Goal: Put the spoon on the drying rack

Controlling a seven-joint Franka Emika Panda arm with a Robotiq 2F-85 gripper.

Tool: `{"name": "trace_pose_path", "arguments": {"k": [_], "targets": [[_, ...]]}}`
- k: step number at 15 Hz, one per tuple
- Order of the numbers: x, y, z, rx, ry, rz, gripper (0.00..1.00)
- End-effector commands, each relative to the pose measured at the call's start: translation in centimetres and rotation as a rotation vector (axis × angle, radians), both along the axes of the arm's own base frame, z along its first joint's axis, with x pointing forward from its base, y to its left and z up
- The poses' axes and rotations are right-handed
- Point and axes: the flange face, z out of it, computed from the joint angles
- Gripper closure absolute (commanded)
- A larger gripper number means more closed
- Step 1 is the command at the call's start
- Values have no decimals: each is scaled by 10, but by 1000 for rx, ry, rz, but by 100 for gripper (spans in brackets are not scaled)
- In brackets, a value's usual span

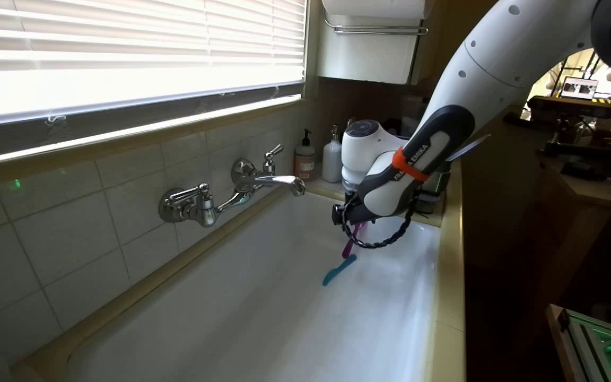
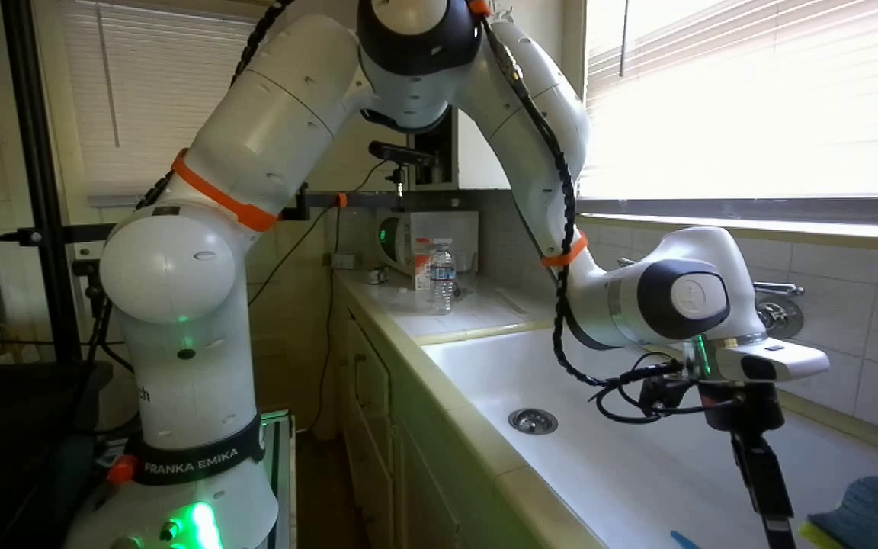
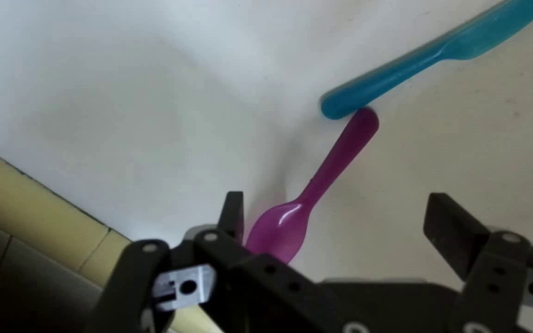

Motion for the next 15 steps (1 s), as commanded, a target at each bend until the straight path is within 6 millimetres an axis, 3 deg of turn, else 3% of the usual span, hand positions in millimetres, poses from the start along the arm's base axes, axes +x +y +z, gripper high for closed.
{"name": "trace_pose_path", "arguments": {"k": [1, 13, 15], "targets": [[4, -6, -14, -40, -18, -61, 0], [15, -26, -39, -121, -32, -127, 0], [16, -27, -43, -128, -29, -129, 13]]}}
